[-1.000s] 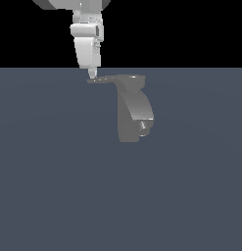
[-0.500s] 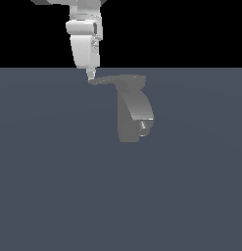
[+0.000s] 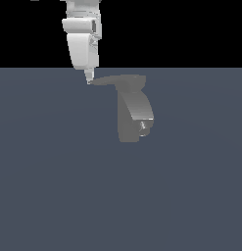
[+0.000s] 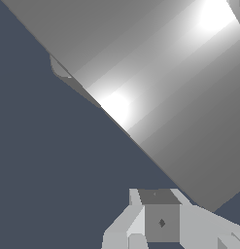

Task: Turn on the faucet by rotating a designated handle.

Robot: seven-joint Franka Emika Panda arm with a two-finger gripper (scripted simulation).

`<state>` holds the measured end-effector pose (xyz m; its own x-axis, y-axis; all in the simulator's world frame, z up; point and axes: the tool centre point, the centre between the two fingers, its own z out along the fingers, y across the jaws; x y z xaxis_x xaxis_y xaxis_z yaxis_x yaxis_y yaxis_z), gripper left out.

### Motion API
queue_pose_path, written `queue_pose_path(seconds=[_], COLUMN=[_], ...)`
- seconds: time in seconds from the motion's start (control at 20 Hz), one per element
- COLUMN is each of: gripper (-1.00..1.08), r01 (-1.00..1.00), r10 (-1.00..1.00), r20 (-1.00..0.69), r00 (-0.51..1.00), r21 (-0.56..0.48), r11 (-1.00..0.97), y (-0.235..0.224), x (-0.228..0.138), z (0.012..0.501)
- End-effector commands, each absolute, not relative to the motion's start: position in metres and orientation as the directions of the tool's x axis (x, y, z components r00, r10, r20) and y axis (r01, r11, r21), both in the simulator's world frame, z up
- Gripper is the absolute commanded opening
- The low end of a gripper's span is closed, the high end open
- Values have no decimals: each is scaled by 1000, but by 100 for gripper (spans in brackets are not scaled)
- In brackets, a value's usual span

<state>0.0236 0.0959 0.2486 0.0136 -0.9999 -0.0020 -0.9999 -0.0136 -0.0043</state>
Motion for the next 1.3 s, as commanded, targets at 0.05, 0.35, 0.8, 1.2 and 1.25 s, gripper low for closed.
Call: queue_pose_path(seconds=[0.05, 0.35, 0.8, 1.2, 1.25], gripper=[-100, -100, -100, -100, -100], r01=[-1000, -1000, -1000, -1000, -1000], r10=[-1000, -1000, -1000, -1000, -1000], r20=[-1, 0, 0, 0, 0], r00=[10, 10, 10, 11, 11], r21=[-2, -2, -1, -1, -1], r11=[-10, -10, -10, -11, -11], y=[87, 74, 55, 37, 35], x=[15, 0, -23, -44, -47], z=[249, 249, 249, 249, 249])
